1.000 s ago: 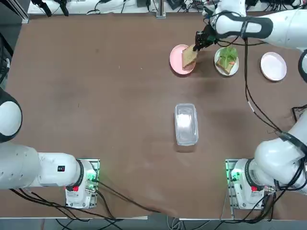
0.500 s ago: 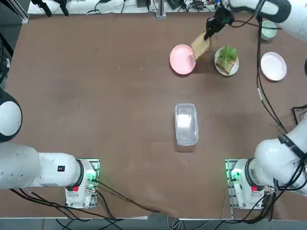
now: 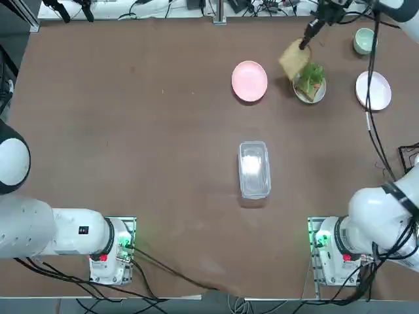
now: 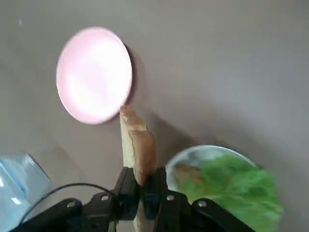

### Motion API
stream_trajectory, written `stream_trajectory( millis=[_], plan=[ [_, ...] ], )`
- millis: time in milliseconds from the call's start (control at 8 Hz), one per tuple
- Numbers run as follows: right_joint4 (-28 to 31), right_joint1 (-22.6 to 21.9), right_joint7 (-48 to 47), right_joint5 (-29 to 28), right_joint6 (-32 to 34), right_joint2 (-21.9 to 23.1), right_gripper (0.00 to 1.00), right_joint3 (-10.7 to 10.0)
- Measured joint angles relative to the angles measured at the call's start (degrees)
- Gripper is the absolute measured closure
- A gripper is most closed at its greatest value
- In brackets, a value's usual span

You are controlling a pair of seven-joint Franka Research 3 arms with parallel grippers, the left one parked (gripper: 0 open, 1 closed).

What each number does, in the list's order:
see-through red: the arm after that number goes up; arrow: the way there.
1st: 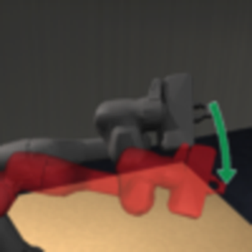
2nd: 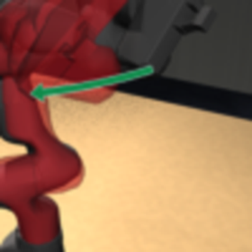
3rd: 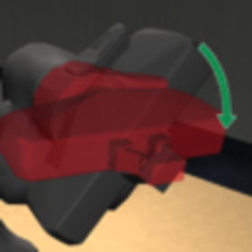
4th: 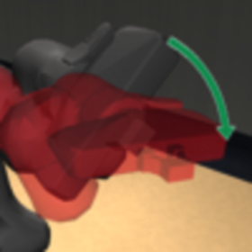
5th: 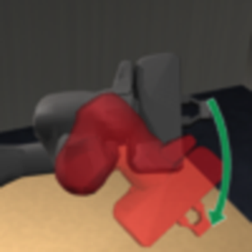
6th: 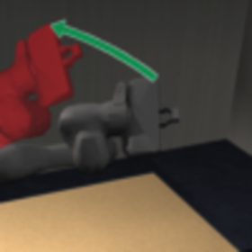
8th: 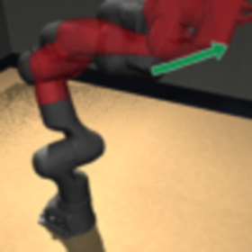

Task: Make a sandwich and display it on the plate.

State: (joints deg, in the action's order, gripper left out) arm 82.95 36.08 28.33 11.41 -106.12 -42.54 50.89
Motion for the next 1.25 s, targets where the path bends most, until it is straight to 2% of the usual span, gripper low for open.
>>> stream_trajectory(
  millis=[250, 375, 750, 1000, 1250],
  plan=[
    [-0.27, 3.00, 9.82, 0.01, 1.11, -2.30, 0.92, -1.79],
    [-1.23, 3.35, 11.82, 0.01, 2.71, -2.84, 0.92, -2.57],
    [-4.73, 4.03, 12.60, -0.06, 8.02, -2.87, 0.92, -3.07],
    [-4.94, 4.52, 13.96, -0.06, 8.29, -2.88, 0.92, -3.39],
    [-4.99, 4.50, 18.06, -0.06, 8.28, -2.98, 0.92, -4.89]
  ],
)
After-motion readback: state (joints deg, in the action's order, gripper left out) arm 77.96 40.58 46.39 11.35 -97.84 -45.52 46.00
